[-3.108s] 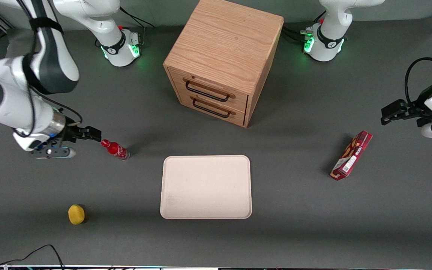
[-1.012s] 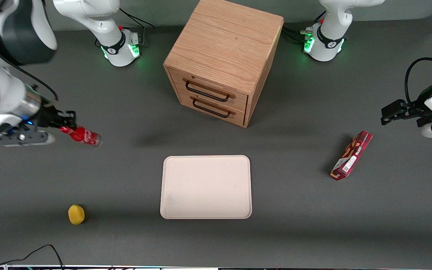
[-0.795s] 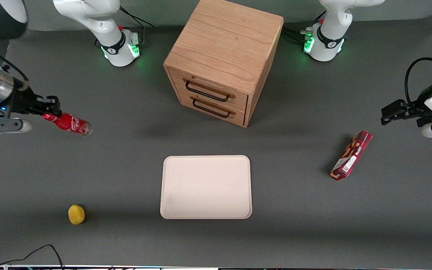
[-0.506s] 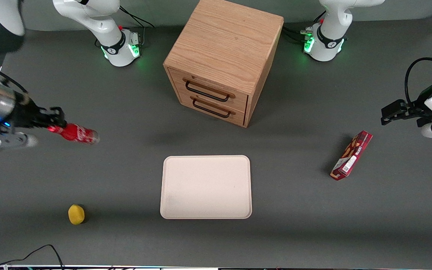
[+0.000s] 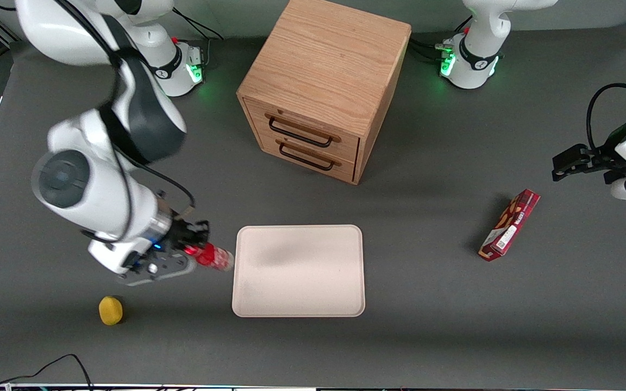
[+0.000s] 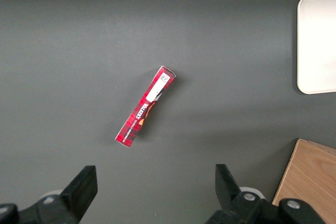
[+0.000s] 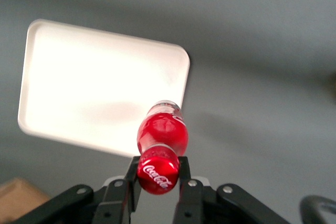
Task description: Place coke bottle on tray
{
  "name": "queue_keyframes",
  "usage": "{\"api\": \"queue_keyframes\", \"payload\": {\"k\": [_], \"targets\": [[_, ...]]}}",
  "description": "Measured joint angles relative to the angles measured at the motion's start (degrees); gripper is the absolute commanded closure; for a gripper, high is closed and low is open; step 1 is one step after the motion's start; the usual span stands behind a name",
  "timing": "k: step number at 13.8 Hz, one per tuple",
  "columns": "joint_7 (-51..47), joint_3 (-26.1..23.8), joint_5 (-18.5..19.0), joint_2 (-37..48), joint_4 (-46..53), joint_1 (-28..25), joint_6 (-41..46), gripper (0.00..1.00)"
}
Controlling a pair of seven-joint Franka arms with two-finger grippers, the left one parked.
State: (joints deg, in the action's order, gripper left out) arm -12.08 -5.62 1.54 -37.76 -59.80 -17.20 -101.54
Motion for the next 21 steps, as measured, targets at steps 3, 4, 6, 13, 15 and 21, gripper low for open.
{"api": "queue_keyframes", "payload": {"k": [3,4,6,13,15,21], "targets": [[-2.16,4.93,0.00,-6.25,0.39,-4.92,-8.58,1.00],[-2.95,5.84,0.00,-7.86,0.69,-5.93,-9.95,1.00],[-3.54,6.50,0.00,-9.62,0.90,-6.57,-11.12,1.00],[-3.57,7.18,0.00,-11.68,1.08,-6.49,-12.48,0.52],[-3.65,7.26,0.00,-12.10,1.13,-6.47,-13.46,0.00],[-3.91,7.33,0.00,-11.67,2.45,-6.33,-13.38,0.00]]}}
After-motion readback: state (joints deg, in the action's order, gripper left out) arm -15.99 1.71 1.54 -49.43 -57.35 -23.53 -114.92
